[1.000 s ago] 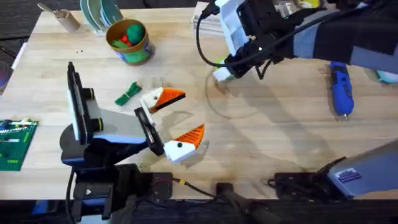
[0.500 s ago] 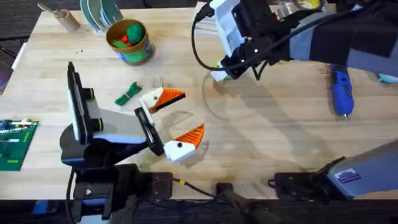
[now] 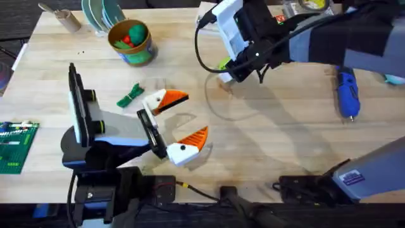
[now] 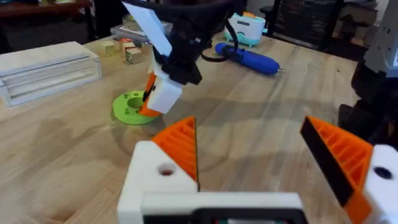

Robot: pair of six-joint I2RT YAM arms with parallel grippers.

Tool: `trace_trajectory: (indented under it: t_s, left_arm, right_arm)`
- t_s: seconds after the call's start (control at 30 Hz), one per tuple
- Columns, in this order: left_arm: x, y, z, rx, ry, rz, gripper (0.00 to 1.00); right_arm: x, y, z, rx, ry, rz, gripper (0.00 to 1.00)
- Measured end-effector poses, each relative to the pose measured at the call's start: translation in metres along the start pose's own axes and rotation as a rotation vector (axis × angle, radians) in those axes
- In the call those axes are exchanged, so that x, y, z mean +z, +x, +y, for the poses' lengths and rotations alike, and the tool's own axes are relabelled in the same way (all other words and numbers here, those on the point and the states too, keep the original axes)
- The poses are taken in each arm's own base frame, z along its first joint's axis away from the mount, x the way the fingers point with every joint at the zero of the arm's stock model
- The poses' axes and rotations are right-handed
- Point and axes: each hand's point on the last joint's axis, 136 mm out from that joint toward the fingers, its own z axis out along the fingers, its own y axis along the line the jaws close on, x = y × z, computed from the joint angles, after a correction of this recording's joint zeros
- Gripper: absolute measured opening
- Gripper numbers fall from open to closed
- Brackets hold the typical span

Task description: Pick up the gripper from the table and insert it into the empty holder that is missing its gripper. Then pick up a screw, insert it into the mounting hole, and use the screwdriver to tighten it. Finally, clean up the table by picking up the vegetable and placing it into the bucket.

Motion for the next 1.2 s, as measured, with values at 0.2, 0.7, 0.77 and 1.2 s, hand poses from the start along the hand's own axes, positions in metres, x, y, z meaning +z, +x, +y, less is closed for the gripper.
trace_trajectory:
  t_s: [0.2,0.7,0.77,1.2]
  left_arm:
    - [0.0000,0.0000,0.0000,0.000,0.000,0.000,0.993]
    - [0.0000,0.0000,0.0000,0.000,0.000,0.000,0.993]
    - [0.0000,0.0000,0.0000,0.000,0.000,0.000,0.993]
    - [0.0000,0.0000,0.0000,0.000,0.000,0.000,0.993]
  right_arm:
    - [0.0000,0.0003,-0.0012,0.000,0.007,0.002,0.247]
    - [0.0000,0.0024,-0.0006,-0.005,0.008,0.011,0.138]
    - [-0.0003,0.0048,-0.0001,-0.005,0.005,0.021,0.140]
    - [-0.0025,0.0091,0.0012,-0.005,-0.001,0.044,0.088]
